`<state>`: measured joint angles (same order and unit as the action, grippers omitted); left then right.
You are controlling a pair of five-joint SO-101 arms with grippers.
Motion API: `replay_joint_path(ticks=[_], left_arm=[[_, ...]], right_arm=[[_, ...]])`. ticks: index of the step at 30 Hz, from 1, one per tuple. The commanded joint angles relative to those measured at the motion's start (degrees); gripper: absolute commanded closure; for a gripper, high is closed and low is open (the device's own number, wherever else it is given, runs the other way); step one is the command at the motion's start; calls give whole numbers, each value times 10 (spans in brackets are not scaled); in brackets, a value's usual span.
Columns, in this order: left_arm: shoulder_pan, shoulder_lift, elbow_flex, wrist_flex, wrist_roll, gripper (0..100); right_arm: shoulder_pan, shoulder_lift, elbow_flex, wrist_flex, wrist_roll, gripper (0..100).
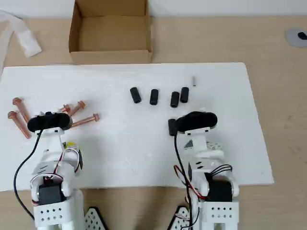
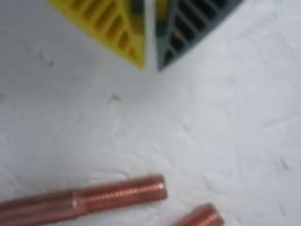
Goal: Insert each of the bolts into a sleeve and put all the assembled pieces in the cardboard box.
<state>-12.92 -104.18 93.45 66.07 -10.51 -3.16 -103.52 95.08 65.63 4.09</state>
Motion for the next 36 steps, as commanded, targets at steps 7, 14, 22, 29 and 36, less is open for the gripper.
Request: replay_joint_path(ticks=[7,14,22,29,36], left_arm=[[-8,-3,-2,-11,1,983],[-4,-3,-2,-11,1,983],[-4,-3,-2,-9,1,983],[-4,-3,-3,-10,1,983],[-56,-3,-4,-22,-25,979]], right_arm=[[12,-61,1,2,5,988],[12,-61,1,2,5,988],[8,-61,2,-2,2,988],[8,-61,2,-2,2,988],[3,-54,-7,11,0,989]])
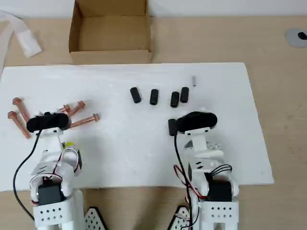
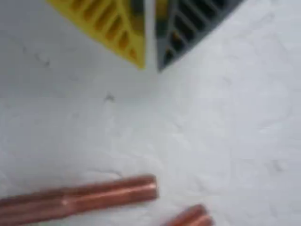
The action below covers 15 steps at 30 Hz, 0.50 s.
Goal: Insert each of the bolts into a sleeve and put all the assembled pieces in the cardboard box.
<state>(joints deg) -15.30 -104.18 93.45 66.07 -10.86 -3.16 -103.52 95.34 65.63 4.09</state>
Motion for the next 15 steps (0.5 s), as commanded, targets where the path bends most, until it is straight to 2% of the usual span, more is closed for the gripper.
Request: replay_joint_path(ticks=[1,4,9,15], left_arm=[[-43,-2,-4,-45,-37,979],[-78,-1,-16,-65,-28,980],[-111,40,-91,-39,-24,980],[-116,235,-279,-40,4,979]], right_arm=[[3,-54,-14,21,0,989],[3,-53,-36,50,0,989],[4,-7,-80,41,2,989],[3,200,-240,30,1,988]])
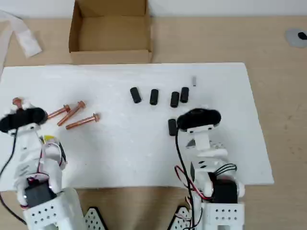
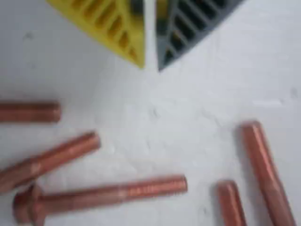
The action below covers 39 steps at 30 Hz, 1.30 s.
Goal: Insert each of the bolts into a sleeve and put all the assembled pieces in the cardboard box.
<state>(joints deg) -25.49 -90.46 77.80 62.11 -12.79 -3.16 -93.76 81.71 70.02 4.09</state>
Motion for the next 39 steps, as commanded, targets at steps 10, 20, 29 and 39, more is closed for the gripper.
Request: replay_joint_path(ticks=[10,20,29,39], left_arm=[[-138,652,-508,81,129,883],[-164,957,-825,225,159,878],[-156,1077,-927,261,100,878],[-158,1142,-973,247,98,878]], right_arm=[[-4,548,-459,-9,-16,988],[-154,709,-538,-36,83,987],[-171,719,-549,-73,163,987],[-169,719,-547,-70,164,986]])
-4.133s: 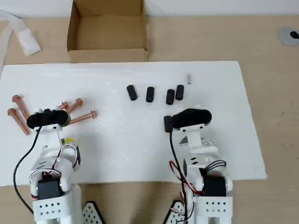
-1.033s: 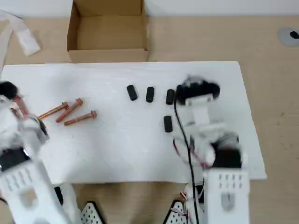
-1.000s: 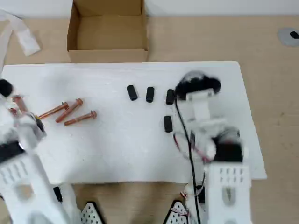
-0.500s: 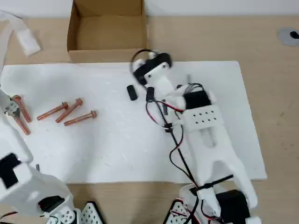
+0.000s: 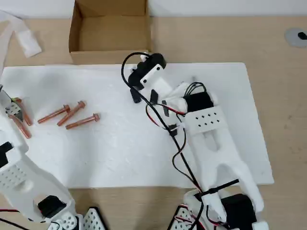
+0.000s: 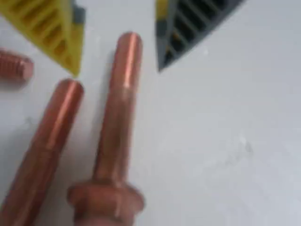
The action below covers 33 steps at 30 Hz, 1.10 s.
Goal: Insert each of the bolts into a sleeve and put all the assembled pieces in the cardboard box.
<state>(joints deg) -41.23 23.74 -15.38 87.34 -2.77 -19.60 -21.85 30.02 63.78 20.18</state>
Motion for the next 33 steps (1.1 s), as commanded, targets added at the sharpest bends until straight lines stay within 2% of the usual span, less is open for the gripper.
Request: replay_joint_path(ticks=[1,8,26,33], left_arm=[[-2,5,-47,-4,-4,878],[-2,14,-52,-6,-4,879],[-8,15,7,-98,-4,880],[-8,15,11,-98,-4,880]], right_arm=[[-5,0,-30,-8,4,986],[-5,0,-30,-7,4,986],[-5,0,-30,-7,4,986],[-5,0,-30,-7,3,986]])
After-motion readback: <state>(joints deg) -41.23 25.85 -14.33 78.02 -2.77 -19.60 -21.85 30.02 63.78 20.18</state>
